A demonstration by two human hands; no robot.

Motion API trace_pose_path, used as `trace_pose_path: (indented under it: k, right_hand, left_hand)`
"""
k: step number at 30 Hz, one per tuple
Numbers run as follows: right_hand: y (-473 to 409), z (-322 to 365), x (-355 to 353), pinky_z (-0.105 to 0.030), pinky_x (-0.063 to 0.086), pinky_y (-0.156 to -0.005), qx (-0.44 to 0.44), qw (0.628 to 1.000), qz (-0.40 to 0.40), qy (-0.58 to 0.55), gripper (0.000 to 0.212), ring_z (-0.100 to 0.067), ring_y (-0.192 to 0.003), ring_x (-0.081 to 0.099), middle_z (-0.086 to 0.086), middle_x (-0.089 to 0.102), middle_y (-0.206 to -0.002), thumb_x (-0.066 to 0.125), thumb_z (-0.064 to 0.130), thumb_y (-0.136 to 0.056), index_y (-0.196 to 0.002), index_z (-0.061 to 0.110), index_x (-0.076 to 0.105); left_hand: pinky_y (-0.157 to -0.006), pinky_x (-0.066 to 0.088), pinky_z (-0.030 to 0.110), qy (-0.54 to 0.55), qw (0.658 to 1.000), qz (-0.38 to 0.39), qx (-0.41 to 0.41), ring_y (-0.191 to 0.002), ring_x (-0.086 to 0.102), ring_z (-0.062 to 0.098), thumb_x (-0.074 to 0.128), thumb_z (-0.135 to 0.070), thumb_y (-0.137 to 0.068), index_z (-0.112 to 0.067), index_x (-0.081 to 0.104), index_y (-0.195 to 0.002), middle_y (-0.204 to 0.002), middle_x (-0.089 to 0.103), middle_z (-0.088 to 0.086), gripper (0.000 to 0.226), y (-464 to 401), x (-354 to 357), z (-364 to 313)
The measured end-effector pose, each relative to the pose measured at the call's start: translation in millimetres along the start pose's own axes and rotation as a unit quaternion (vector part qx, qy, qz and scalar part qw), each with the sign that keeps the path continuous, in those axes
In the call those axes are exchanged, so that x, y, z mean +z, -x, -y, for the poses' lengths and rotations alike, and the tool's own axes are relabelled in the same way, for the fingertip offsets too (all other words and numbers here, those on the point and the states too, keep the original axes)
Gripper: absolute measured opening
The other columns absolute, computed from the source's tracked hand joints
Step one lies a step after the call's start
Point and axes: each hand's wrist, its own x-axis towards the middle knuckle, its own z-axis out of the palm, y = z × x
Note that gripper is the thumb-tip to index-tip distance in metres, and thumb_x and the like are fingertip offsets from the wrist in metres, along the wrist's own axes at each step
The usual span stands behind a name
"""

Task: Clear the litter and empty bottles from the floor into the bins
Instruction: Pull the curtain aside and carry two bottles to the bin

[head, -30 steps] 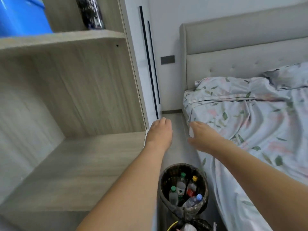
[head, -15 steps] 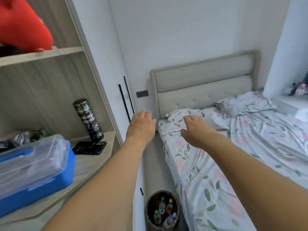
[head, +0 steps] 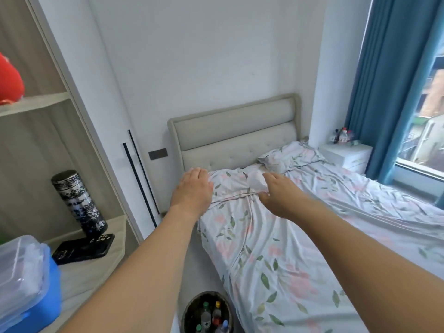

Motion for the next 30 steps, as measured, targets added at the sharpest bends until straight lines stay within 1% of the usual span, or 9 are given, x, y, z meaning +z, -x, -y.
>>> trace_pose_path:
  k: [2,4,6,12,17,22,25,27,30]
  right_hand:
    - [15.1,-10.1,-8.7,-0.033,0.030,-0.103,0.037,0.999,-0.004,0.010,0.040,-0.028,-0.127,0.039,-0.010,0.045,-0.137,0.042,0.025,-0.095,-0.130,0.007,0.043]
    - [32.2,-23.4,-18.8,-0.034,0.030,-0.106,0.074,0.997,-0.012,0.011,0.045,-0.027,-0.132,0.036,-0.009,0.041,-0.142,0.043,0.025,-0.095,-0.136,0.007,0.040]
    - [52.8,-39.4,-30.6,-0.035,0.031,-0.106,0.112,0.993,-0.024,0.012,0.045,-0.027,-0.132,0.036,-0.009,0.041,-0.143,0.044,0.026,-0.094,-0.136,0.007,0.040]
    - [129.5,-87.3,-63.3,-0.036,0.033,-0.106,0.215,0.974,-0.056,0.033,0.045,-0.027,-0.130,0.038,-0.009,0.044,-0.141,0.046,0.027,-0.094,-0.135,0.008,0.042]
    - [225.7,-138.3,-102.2,-0.037,0.036,-0.104,0.332,0.937,-0.100,0.050,0.043,-0.028,-0.127,0.041,-0.010,0.045,-0.139,0.046,0.027,-0.093,-0.132,0.008,0.043]
    - [339.8,-179.0,-140.2,-0.038,0.034,-0.106,0.443,0.886,-0.124,0.057,0.044,-0.028,-0.130,0.039,-0.009,0.044,-0.139,0.044,0.025,-0.094,-0.133,0.006,0.042]
    - [414.1,-201.8,-162.4,-0.039,0.043,-0.094,0.490,0.858,-0.150,0.044,0.026,-0.030,-0.111,0.049,-0.005,0.053,-0.117,0.046,0.023,-0.089,-0.111,0.010,0.050]
    - [460.5,-211.4,-178.3,-0.040,0.046,-0.090,0.517,0.839,-0.166,0.039,0.024,-0.031,-0.106,0.052,-0.005,0.054,-0.108,0.046,0.022,-0.088,-0.106,0.008,0.051]
    - [518.4,-224.5,-199.5,-0.038,0.041,-0.099,0.541,0.821,-0.176,0.040,0.038,-0.030,-0.121,0.046,-0.011,0.050,-0.129,0.044,0.022,-0.094,-0.126,0.003,0.047]
  left_hand:
    - [-0.116,0.023,0.037,0.011,0.999,0.007,0.033,-0.140,0.029,0.027,0.032,-0.032,-0.104,-0.006,0.035,-0.145,-0.152,0.035,0.011,0.048,-7.9,4.8,-17.0]
    - [-0.115,0.021,0.036,0.024,0.997,0.011,0.070,-0.139,0.030,0.028,0.033,-0.032,-0.104,-0.006,0.036,-0.144,-0.151,0.035,0.012,0.048,-14.0,8.3,-40.1]
    - [-0.116,0.018,0.035,0.034,0.993,0.012,0.109,-0.140,0.029,0.028,0.033,-0.032,-0.104,-0.005,0.034,-0.145,-0.152,0.034,0.013,0.049,-16.1,11.2,-68.5]
    - [-0.115,0.024,0.037,0.075,0.971,0.011,0.225,-0.135,0.035,0.029,0.035,-0.030,-0.104,-0.005,0.040,-0.140,-0.147,0.040,0.013,0.045,-5.0,15.0,-162.0]
    - [-0.115,0.025,0.036,0.128,0.931,0.003,0.341,-0.134,0.037,0.027,0.035,-0.029,-0.104,-0.004,0.041,-0.141,-0.145,0.043,0.012,0.045,28.7,3.9,-278.1]
    - [-0.104,0.032,0.034,0.185,0.877,0.002,0.444,-0.120,0.045,0.027,0.038,-0.027,-0.103,-0.004,0.050,-0.129,-0.130,0.052,0.010,0.037,93.9,-6.3,-398.2]
    - [-0.101,0.031,0.034,0.205,0.845,0.010,0.494,-0.117,0.046,0.029,0.038,-0.027,-0.103,-0.004,0.051,-0.125,-0.127,0.053,0.009,0.035,146.2,-17.1,-467.0]
    - [-0.099,0.033,0.036,0.218,0.826,0.012,0.520,-0.113,0.048,0.030,0.040,-0.027,-0.102,-0.004,0.053,-0.119,-0.121,0.055,0.009,0.031,180.0,-24.7,-508.0]
    - [-0.099,0.035,0.036,0.223,0.805,0.014,0.550,-0.108,0.050,0.029,0.041,-0.027,-0.102,-0.005,0.054,-0.112,-0.114,0.055,0.008,0.028,222.0,-33.3,-560.8]
